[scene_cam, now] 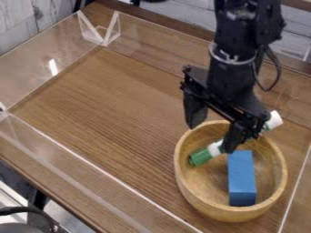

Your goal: Put the green marker in the brown bowl

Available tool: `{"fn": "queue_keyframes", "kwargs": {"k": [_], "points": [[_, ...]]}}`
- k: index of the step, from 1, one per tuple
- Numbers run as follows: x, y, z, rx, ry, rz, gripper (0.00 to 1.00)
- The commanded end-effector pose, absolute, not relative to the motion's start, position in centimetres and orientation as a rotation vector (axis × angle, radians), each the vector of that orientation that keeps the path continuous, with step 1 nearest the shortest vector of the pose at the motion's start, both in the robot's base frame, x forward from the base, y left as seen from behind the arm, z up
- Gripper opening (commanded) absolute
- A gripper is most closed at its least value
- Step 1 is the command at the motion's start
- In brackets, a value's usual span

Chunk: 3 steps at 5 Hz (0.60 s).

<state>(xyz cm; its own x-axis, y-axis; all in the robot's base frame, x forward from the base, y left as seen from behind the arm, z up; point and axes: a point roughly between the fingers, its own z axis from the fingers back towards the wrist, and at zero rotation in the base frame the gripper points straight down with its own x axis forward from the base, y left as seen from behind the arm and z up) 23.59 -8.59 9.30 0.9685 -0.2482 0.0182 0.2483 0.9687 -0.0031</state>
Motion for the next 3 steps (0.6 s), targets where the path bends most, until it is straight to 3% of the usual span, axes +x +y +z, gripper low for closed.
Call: {"fn": "queue_keyframes", "kwargs": {"k": [1, 3], "points": [[24.1, -8.9, 9.3, -0.012, -0.089, -0.286, 1.0], [24.5, -9.1, 7.6, -0.022, -0.107, -0.3, 1.0]]}}
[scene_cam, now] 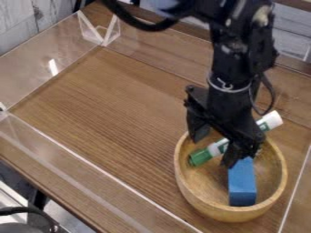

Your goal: Put the green marker in the brown bowl

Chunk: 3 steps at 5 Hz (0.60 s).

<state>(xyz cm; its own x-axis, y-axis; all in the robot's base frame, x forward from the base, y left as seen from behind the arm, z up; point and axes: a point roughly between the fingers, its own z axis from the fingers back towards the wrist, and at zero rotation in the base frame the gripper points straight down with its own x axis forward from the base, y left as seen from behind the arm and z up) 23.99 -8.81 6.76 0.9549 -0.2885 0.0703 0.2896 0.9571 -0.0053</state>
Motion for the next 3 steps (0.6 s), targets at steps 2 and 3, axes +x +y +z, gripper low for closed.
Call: {"fn": "queue_keyframes", "kwargs": {"k": [2, 3], "points": [[24.79, -9.25, 6.04, -0.035, -0.136, -0.319, 1.0], [24.87, -9.18, 5.75, -0.037, -0.146, -0.327, 1.0]]}}
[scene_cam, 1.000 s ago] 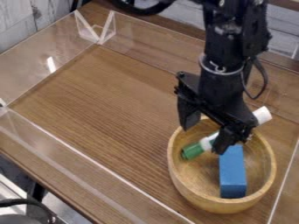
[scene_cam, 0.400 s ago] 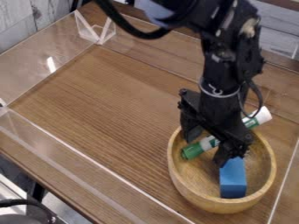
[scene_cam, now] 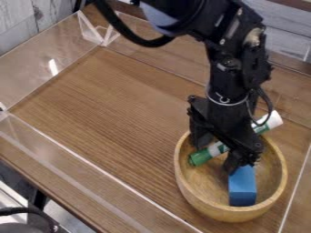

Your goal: Put the green marker in the brown bowl

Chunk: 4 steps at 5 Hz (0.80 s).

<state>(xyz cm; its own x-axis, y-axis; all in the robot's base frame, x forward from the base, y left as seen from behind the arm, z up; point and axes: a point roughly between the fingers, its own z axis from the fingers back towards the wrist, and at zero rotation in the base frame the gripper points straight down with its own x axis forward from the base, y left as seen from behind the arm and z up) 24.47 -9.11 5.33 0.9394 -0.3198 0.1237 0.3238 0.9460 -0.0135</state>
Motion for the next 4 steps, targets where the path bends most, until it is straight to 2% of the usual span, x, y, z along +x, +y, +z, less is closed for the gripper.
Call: {"fn": "queue_keyframes", "kwargs": {"k": [1, 2, 3, 4], "points": [[24.92, -9.09, 5.58, -0.038, -0.154, -0.336, 1.0], [24.96, -8.99, 5.49, -0.036, -0.161, -0.343, 0.0], [24.99, -8.77, 5.87, -0.036, -0.158, -0.339, 0.0], [25.03, -8.68, 6.0, -0.033, -0.161, -0.337, 1.0]]}}
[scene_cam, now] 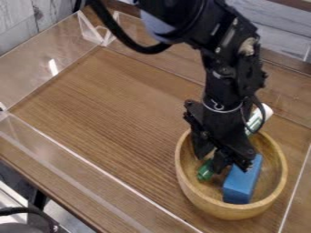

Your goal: Put the green marker in the brown bowl

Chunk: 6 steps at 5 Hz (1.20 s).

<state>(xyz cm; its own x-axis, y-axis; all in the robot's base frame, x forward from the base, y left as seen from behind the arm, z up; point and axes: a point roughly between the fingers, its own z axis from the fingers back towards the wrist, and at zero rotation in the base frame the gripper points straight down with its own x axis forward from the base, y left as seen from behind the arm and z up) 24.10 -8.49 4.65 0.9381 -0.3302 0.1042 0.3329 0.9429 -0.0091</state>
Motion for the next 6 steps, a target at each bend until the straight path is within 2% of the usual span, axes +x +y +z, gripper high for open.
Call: {"fn": "queue_keyframes", "kwargs": {"k": [1, 4, 6], "points": [[25.2, -8.6, 6.4, -0.036, -0.172, -0.334, 0.0], [25.6, -7.9, 8.8, -0.008, -0.166, -0.343, 0.0], [25.9, -7.8, 10.1, 0.004, -0.198, -0.315, 0.0]]}}
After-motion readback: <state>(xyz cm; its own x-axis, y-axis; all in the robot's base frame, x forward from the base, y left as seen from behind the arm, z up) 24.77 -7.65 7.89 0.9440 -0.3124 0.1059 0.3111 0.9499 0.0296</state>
